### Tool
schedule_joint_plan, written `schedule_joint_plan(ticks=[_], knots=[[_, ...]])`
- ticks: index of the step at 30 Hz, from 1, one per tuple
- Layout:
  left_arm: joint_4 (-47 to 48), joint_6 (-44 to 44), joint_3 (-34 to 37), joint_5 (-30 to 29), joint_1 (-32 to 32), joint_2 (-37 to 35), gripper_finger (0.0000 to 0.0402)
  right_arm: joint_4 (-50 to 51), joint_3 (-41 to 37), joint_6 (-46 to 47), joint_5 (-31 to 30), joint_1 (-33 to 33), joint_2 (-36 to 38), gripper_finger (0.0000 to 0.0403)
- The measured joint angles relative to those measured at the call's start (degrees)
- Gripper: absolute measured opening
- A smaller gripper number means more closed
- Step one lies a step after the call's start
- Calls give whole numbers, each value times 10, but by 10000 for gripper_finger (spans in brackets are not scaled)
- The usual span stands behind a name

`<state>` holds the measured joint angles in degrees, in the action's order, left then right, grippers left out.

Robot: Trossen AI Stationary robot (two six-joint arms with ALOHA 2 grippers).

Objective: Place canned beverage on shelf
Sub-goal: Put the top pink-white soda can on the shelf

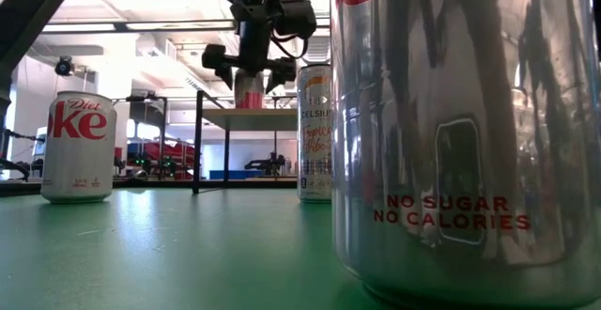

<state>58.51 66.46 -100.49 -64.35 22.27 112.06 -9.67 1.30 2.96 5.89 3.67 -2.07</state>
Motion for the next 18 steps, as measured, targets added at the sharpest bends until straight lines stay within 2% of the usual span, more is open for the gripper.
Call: schedule_joint_plan(ticks=[5, 8, 10, 15, 18], knots=[[17, 3, 0, 8, -20, -23, 389, 0, 0, 0, 0, 0, 0, 357], [39, 2, -8, 37, -31, -42, 397, 0, 0, 0, 0, 0, 0, 357], [67, 2, -28, 76, -35, -50, 396, 0, 0, 0, 0, 0, 0, 357], [173, -5, -122, 218, -31, -53, 399, 0, 0, 0, 0, 0, 0, 357], [236, -14, -178, 272, -28, -50, 399, 0, 0, 0, 0, 0, 0, 357]])
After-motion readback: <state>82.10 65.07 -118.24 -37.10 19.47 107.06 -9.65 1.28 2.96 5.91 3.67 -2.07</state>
